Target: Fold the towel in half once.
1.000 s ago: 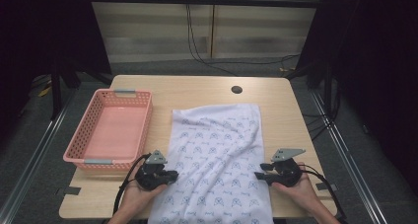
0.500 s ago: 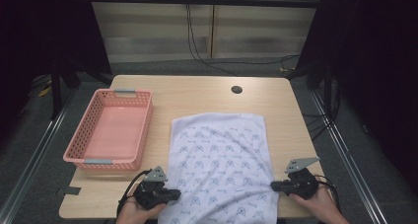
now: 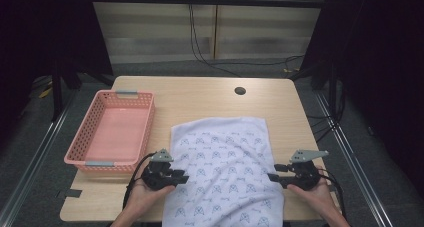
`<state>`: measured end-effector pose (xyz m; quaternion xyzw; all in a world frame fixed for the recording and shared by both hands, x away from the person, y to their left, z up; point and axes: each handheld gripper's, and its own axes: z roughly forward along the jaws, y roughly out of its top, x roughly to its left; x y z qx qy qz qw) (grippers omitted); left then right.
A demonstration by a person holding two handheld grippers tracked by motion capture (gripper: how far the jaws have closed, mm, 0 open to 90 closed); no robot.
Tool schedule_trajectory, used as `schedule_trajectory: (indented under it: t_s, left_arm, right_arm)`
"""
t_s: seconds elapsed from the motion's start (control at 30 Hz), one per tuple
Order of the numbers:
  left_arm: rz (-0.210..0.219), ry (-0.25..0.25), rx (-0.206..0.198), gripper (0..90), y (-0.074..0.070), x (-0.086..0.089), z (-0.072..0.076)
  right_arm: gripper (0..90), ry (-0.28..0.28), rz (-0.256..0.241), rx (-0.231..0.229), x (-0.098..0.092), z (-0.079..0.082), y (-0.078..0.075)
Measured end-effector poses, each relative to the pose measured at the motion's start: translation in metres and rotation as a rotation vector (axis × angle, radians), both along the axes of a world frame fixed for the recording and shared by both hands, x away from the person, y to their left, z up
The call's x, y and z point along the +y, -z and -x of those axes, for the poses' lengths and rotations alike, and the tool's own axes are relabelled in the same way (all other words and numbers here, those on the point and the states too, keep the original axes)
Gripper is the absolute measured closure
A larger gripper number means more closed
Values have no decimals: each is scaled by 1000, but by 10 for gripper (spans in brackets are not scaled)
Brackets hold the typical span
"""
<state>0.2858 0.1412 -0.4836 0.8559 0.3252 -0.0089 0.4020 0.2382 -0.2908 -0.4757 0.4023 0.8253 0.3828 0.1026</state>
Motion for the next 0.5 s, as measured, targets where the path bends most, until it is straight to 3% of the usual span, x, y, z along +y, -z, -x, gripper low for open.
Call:
schedule_trajectory:
  t_s: [0.03, 0.07, 0.1, 0.13, 0.17, 0.23, 0.33, 0.37, 0.4, 0.47, 0.5]
  left_arm:
    - [2, 8, -15, 679, 1, -3, -9]
    - [2, 8, -15, 677, 1, -3, -9]
    - [-5, -9, -9, 668, 4, -3, -18]
    - [-5, -9, -9, 657, 4, -3, -18]
    - [-11, -27, -4, 653, 9, -2, -21]
    - [-35, -19, -41, 624, 15, 0, -14]
    - [-35, -10, -37, 611, 14, 1, -10]
    - [-33, -11, -42, 611, 15, 1, -10]
    - [-31, -10, -41, 611, 15, 1, -10]
    - [-30, -14, -42, 611, 15, 1, -10]
    - [-28, -20, -44, 611, 15, 1, -8]
  right_arm:
    - [483, 6, 12, 4, 4, -14, 4]
    - [483, 6, 12, 4, 4, -14, 4]
    - [478, -7, 12, 12, 9, -25, 8]
    - [478, -7, 12, 12, 9, -25, 8]
    - [477, -3, 27, 9, 15, -35, 14]
    - [479, -8, 58, -2, 19, -43, 18]
    - [490, -9, 76, -17, 19, -46, 18]
    - [540, -8, 89, -1, 20, -47, 20]
    - [553, -9, 115, -14, 21, -45, 23]
    - [601, -4, 121, -12, 21, -43, 22]
    - [720, -9, 127, -5, 20, -39, 21]
